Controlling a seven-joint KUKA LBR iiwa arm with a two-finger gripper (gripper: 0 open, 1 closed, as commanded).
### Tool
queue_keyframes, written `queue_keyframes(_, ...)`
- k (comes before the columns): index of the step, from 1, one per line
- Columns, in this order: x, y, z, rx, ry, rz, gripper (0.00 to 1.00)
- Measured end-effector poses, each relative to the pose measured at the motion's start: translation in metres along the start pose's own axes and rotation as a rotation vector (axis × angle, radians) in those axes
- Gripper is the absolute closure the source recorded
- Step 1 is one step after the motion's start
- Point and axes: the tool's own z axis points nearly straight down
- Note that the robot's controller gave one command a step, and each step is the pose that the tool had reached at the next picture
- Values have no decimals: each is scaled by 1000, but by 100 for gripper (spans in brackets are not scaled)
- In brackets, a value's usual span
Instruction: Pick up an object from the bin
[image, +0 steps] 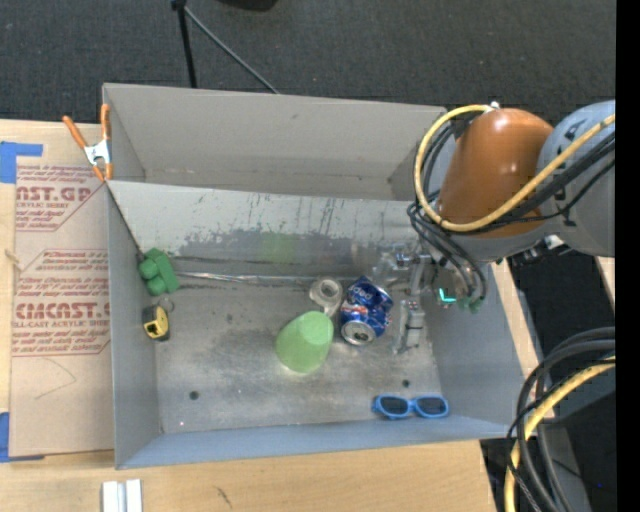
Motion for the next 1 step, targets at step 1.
queue_keyframes(1, -35, 8, 118, -1, -7, 26, 0)
